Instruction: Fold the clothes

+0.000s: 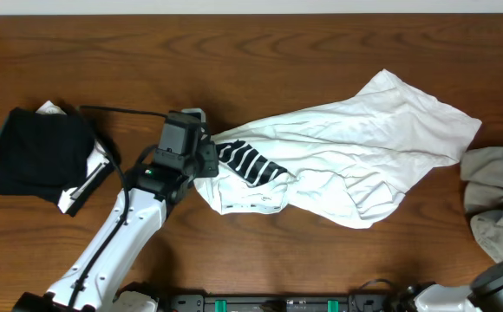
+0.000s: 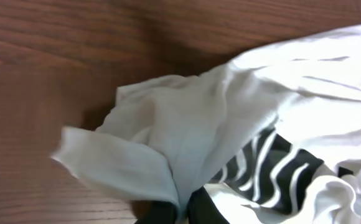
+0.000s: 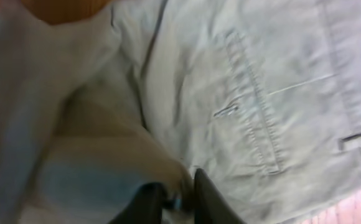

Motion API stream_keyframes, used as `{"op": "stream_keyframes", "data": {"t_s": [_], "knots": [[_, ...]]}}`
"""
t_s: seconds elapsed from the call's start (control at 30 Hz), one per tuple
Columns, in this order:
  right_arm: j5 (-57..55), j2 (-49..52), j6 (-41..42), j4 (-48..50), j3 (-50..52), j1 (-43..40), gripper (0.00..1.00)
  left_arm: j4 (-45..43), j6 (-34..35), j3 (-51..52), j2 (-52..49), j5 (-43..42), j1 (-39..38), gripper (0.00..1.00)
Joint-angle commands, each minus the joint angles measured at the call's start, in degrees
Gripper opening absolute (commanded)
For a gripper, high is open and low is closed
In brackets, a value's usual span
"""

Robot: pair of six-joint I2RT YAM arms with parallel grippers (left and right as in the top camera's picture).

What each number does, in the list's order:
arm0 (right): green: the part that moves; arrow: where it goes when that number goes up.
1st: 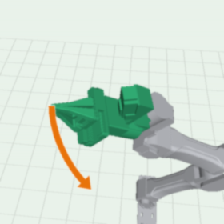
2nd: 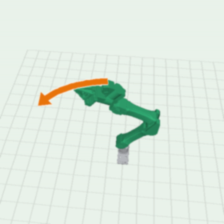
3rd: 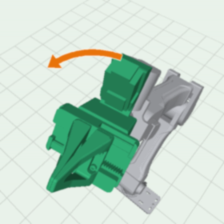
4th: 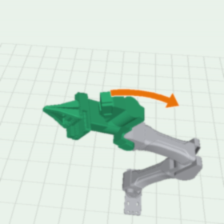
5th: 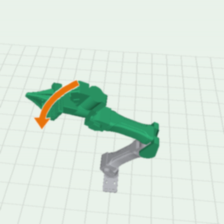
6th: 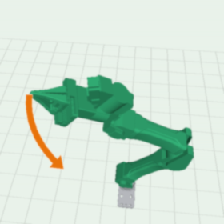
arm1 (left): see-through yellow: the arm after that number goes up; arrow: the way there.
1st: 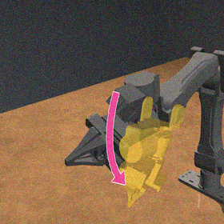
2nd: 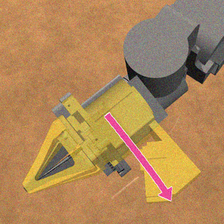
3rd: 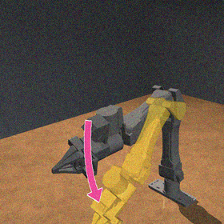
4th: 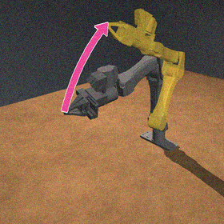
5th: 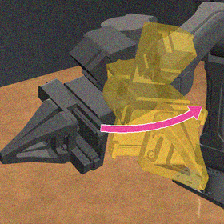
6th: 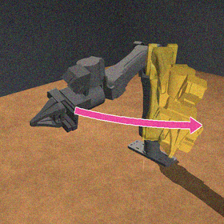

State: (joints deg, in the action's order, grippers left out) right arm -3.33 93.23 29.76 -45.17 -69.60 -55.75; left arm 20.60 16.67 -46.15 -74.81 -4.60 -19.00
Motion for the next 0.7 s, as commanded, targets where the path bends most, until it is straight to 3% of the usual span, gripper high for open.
{"op": "stream_keyframes", "data": {"t_s": [0.0, 0.13, 0.5, 0.57, 0.67], "knots": [[5.70, 1.68, -1.33, 0.48, -0.04, 1.27, 0.24, 0.09, 0.17, -0.70, -0.11, -1.42, -1.66, 0.14], [10.84, 0.35, -4.85, 2.40, -0.44, 3.56, 0.32, 0.28, 0.15, -0.70, -0.11, -1.42, -2.75, 0.24], [13.90, -7.89, -16.76, 3.19, -3.72, 18.36, 0.36, 2.36, 0.15, -0.70, -0.11, -1.40, -2.84, 0.32], [13.86, -7.32, -20.22, 3.15, -3.65, 21.66, 0.31, 2.80, 0.15, -0.70, -0.11, -1.40, -2.84, 0.32], [13.86, -4.74, -23.69, 2.27, -3.61, 25.57, 0.09, 3.39, 0.15, -0.70, -0.11, -1.40, -2.84, 0.33]]}}
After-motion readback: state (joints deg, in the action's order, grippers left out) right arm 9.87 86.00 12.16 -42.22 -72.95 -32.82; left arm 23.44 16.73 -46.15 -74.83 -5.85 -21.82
